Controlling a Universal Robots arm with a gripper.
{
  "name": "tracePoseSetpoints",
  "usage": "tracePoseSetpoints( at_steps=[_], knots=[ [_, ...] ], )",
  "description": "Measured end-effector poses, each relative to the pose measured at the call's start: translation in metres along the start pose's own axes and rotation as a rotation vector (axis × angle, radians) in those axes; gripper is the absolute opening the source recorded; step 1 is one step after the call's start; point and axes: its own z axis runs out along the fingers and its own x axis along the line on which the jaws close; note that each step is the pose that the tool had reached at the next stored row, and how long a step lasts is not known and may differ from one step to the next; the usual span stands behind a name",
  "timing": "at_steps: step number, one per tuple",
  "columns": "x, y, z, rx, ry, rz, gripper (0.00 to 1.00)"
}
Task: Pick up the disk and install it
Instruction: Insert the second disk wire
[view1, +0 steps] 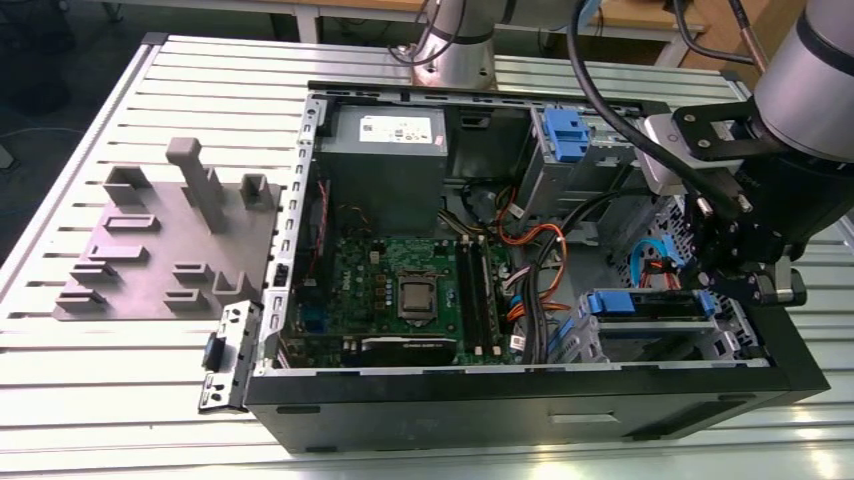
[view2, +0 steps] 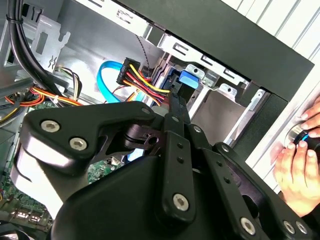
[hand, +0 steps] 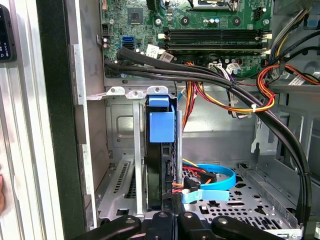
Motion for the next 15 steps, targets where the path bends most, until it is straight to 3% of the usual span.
tracePoseSetpoints(
  at_steps=[6, 12, 15],
  knots=[
    [0.0001, -0.0001, -0.0006, -0.0001, 0.0001, 0.0, 0.11],
    [-0.0003, -0.0021, -0.0112, -0.0004, 0.0, 0.0, 0.11],
    [-0.0003, -0.0004, -0.0119, -0.0004, -0.0002, 0.0, 0.11]
  ],
)
